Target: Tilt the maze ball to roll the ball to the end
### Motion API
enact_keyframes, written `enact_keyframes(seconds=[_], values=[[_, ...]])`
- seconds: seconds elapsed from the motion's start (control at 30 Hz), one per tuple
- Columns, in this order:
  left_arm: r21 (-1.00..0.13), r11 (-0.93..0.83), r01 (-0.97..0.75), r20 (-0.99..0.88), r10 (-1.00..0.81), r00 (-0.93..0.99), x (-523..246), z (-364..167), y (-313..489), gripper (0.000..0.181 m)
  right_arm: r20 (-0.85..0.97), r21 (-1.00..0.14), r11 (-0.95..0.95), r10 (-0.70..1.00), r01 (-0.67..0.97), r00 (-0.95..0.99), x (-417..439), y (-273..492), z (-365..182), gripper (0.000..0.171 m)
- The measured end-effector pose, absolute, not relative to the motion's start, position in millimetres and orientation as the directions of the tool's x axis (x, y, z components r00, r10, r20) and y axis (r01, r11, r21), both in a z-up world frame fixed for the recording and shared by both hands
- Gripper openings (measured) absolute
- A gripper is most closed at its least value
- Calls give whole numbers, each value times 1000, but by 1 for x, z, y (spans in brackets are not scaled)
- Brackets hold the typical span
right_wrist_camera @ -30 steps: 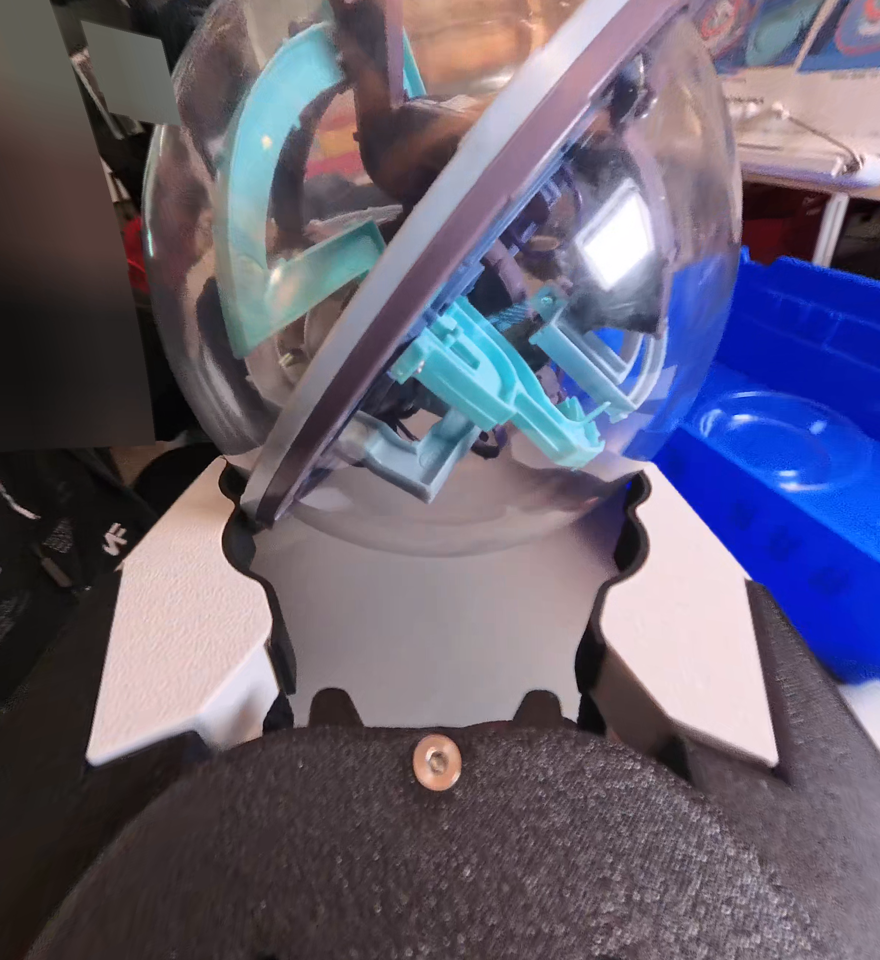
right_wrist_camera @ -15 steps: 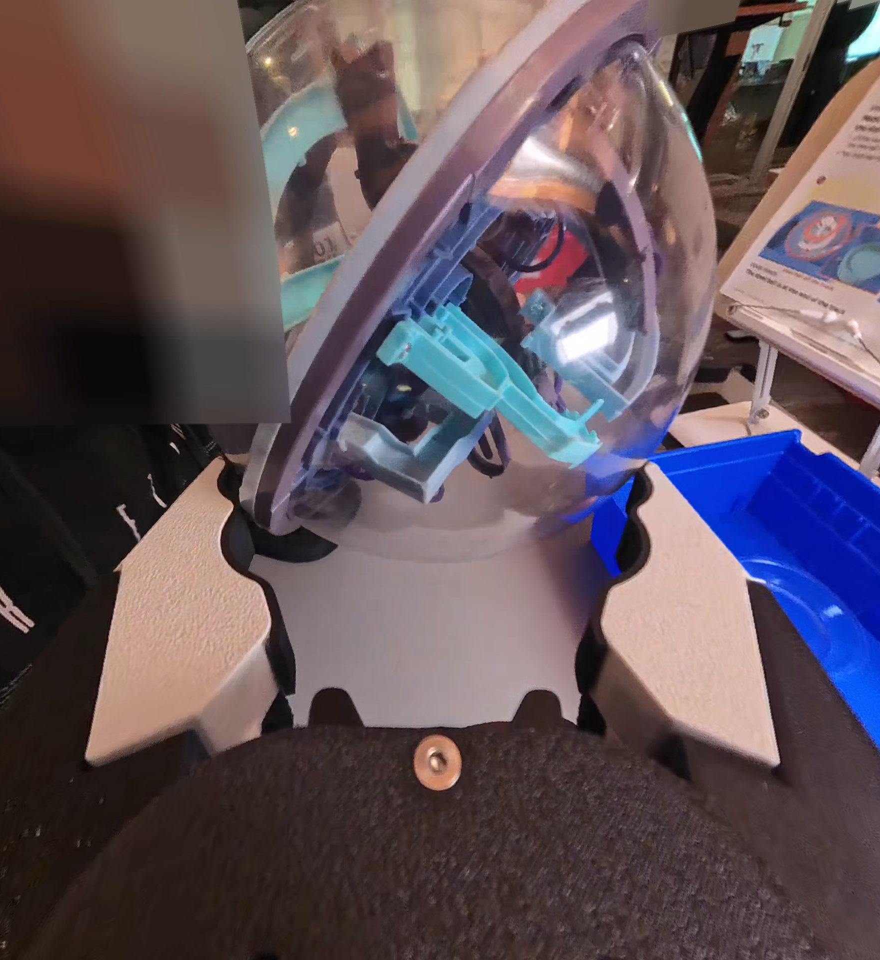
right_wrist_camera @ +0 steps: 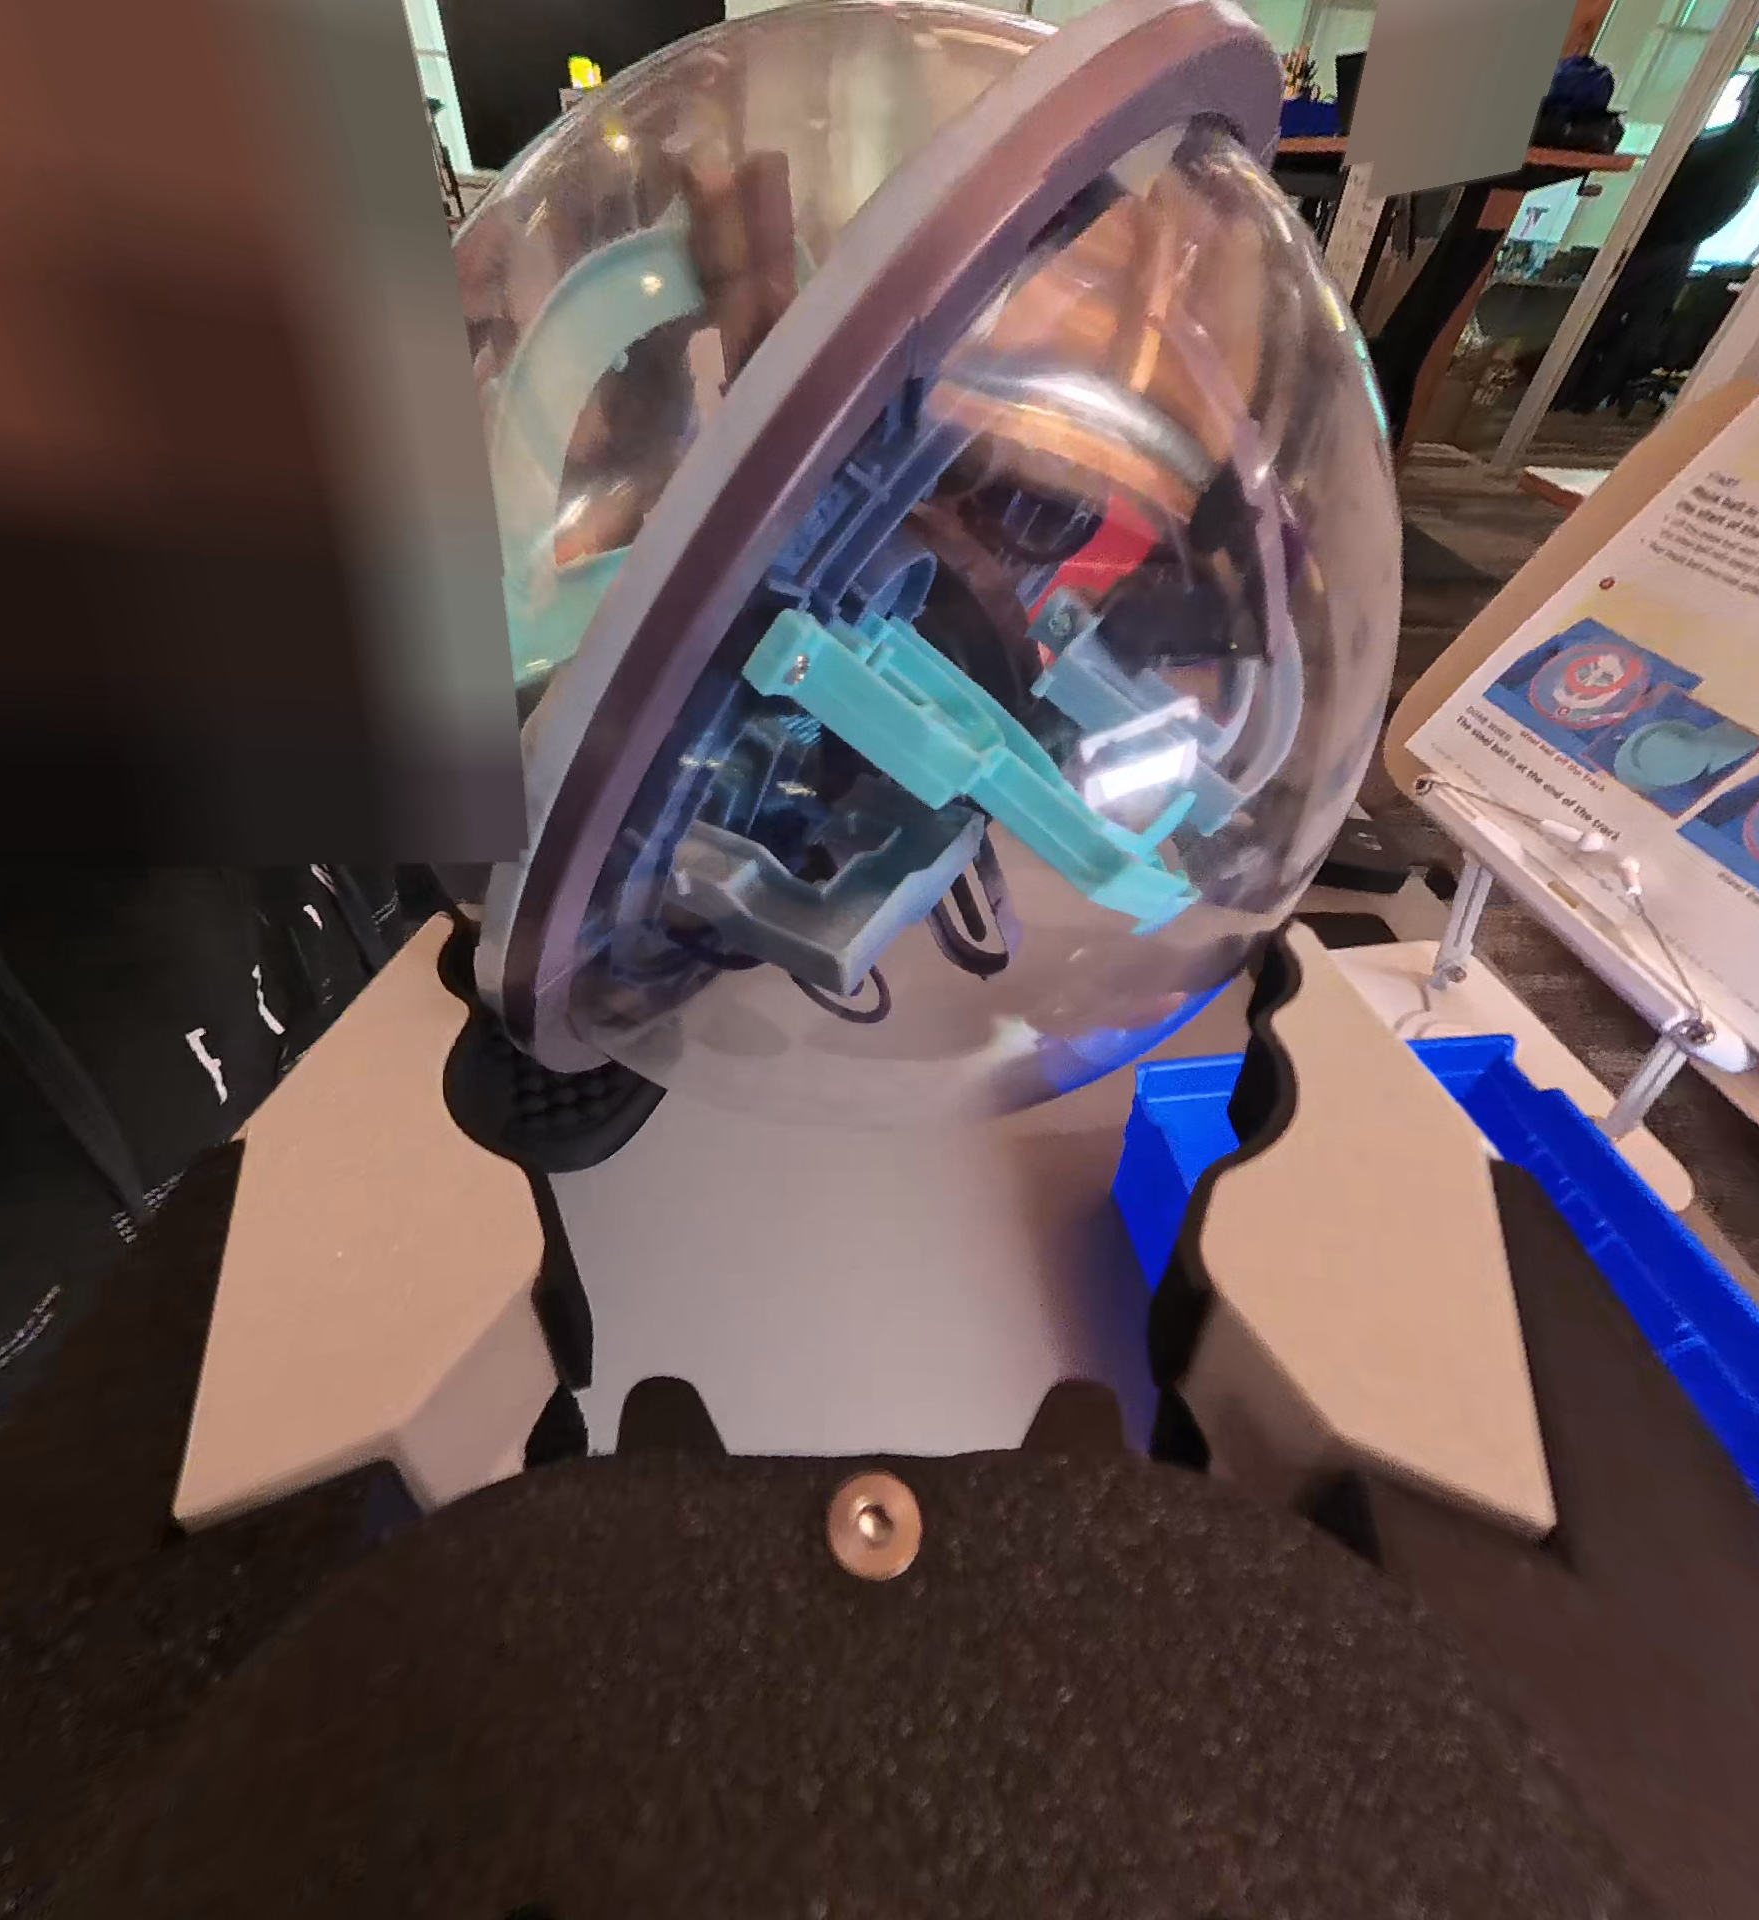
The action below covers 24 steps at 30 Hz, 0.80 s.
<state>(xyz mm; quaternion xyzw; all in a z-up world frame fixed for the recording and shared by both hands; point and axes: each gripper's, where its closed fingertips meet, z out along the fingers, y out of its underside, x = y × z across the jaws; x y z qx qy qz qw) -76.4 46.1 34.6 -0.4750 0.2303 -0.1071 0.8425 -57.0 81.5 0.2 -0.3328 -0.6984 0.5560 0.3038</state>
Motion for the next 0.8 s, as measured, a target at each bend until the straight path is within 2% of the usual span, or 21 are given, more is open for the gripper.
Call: enact_keyframes(seconds=[0.3, 0.8], values=[[-782, 621, -58, -335, -340, 879, -79, 67, 31, 134, 153, -966, 249, 779, 76, -609, -61, 69, 38, 141], [-743, 665, -79, -369, -309, 876, -78, 71, 15, 135, 207, -946, 315, 762, 71, -614, -61, 55, 43, 141]])
